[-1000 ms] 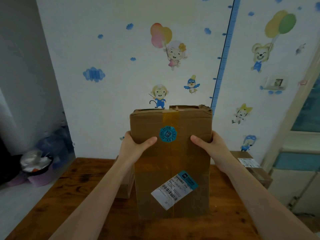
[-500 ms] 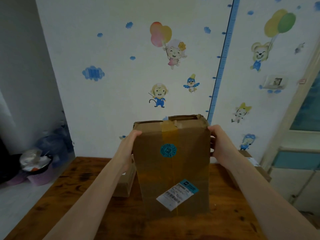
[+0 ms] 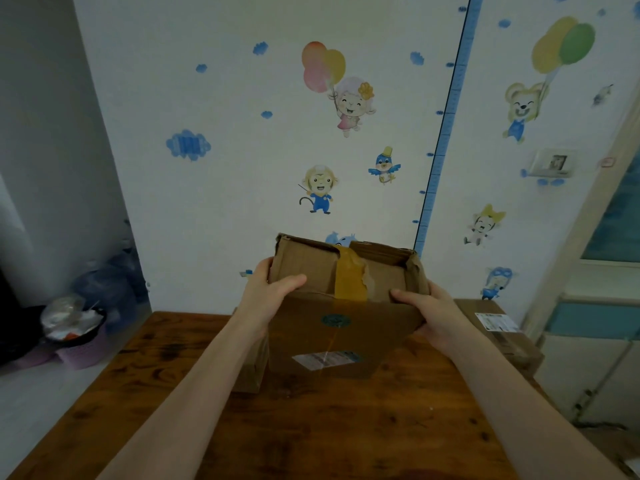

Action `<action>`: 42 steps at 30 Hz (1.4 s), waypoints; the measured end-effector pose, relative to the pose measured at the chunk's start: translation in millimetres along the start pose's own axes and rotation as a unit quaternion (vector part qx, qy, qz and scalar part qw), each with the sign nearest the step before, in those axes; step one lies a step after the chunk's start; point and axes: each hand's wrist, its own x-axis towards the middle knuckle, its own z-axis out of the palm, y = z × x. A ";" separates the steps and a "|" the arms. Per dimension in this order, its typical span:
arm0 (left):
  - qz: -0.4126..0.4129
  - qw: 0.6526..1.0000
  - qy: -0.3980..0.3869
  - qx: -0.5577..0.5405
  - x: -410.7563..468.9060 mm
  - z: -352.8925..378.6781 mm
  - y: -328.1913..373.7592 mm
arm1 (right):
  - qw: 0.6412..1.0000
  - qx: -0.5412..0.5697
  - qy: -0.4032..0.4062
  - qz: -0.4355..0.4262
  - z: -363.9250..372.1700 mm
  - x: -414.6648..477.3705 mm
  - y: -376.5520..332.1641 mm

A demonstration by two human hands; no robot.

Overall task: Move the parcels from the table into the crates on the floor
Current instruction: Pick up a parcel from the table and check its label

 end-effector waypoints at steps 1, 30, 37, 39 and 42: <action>0.002 1.000 0.000 -0.004 -0.5 -0.9 -1.1 | 1.000 0.002 -0.002 -0.005 0.9 -0.2 2.0; 0.027 0.995 0.023 0.094 5.6 2.4 -21.8 | 0.988 -0.119 0.028 -0.090 15.3 11.2 12.2; 0.028 0.998 0.031 0.047 9.3 -1.3 -17.3 | 0.998 -0.018 0.012 -0.065 11.4 13.8 16.6; 0.034 0.997 0.042 0.050 8.9 -1.1 -20.5 | 0.997 -0.013 0.020 -0.069 13.4 13.9 21.9; 0.043 0.998 0.032 0.039 7.3 -2.6 -19.7 | 0.997 0.006 0.025 -0.071 14.9 14.4 25.0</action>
